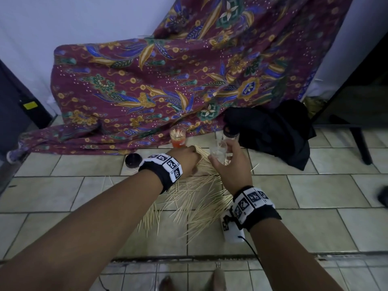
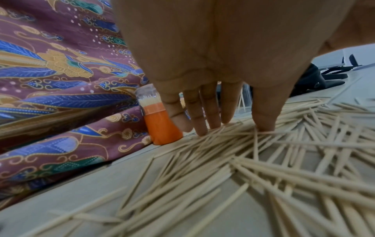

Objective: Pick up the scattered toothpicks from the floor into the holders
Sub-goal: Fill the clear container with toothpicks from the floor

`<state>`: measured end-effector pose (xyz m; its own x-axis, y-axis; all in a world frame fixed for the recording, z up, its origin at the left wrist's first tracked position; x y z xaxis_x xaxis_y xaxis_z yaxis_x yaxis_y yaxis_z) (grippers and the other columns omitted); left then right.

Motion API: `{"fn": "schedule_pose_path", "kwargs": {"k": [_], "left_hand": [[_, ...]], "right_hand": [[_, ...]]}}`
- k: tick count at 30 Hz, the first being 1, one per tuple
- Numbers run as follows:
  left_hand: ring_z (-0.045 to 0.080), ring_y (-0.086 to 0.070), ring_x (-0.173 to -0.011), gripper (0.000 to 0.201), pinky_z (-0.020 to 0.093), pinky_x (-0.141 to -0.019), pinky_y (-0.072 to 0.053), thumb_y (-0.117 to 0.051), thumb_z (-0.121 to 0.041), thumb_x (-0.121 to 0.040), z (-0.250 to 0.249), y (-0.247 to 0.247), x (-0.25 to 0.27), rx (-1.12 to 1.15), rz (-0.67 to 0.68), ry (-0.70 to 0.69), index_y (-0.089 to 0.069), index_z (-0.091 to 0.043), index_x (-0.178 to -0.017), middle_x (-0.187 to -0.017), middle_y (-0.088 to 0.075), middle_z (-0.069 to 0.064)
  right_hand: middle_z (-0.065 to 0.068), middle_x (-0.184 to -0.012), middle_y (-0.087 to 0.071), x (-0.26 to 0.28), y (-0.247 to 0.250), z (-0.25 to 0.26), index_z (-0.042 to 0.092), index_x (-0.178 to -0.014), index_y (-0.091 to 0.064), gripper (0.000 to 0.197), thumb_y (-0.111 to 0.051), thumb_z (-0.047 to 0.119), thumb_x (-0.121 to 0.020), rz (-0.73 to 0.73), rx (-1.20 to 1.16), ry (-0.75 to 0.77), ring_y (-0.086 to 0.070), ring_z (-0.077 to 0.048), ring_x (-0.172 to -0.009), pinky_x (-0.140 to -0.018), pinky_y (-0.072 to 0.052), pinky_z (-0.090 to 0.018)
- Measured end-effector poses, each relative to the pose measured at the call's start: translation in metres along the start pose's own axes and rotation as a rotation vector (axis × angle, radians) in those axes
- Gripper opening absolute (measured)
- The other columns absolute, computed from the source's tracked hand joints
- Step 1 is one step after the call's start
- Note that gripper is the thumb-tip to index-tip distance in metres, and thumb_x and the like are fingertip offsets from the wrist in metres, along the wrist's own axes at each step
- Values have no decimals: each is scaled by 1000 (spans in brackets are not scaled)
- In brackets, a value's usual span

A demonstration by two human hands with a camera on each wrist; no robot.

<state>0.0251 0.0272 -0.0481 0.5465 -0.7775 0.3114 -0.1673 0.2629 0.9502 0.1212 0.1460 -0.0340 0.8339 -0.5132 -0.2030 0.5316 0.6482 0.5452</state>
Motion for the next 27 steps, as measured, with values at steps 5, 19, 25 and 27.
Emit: {"fn": "schedule_pose_path", "kwargs": {"k": [5,19,25,27], "left_hand": [[30,-59,-100,20,33,-72,-40,-55,-21,-91,-1,0,1,-40,-13,-1,-66,-17,-107,-111,-57,7],[28,-57,-107,24,38,-86,-42,-49,-19,-92,-1,3,7,-120,-78,7,-67,-19,-108,-110,-63,4],[32,-61,-98,26,37,-82,-49,-47,-23,-95,11,13,12,24,-95,62,-68,-20,-109,-104,-66,10],[34,-60,-100,28,37,-82,-48,-45,-27,-98,14,18,15,92,-68,98,-66,-21,-116,-108,-64,15]], "right_hand": [[5,-119,-59,-4,5,7,19,-131,-52,56,-76,35,-82,48,66,35,-54,-15,-108,-93,-46,-32],[2,-119,-61,1,-7,4,21,-129,-53,56,-75,37,-81,56,127,92,-53,-17,-110,-92,-44,-31],[2,-117,-59,2,-11,6,22,-129,-52,55,-75,37,-81,74,153,113,-51,-14,-108,-85,-35,-21],[2,-117,-59,3,-12,7,22,-129,-52,55,-75,37,-81,71,163,124,-51,-13,-108,-84,-33,-20]]}}
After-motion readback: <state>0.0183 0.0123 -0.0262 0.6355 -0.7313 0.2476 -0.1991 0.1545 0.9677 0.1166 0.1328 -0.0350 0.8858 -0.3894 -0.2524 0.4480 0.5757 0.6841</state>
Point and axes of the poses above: each hand's wrist, its own x-axis away from the middle knuckle, its own y-axis out of the back of the hand, z = x × y, the point moved 6 cm from there along -x, towards the middle knuckle
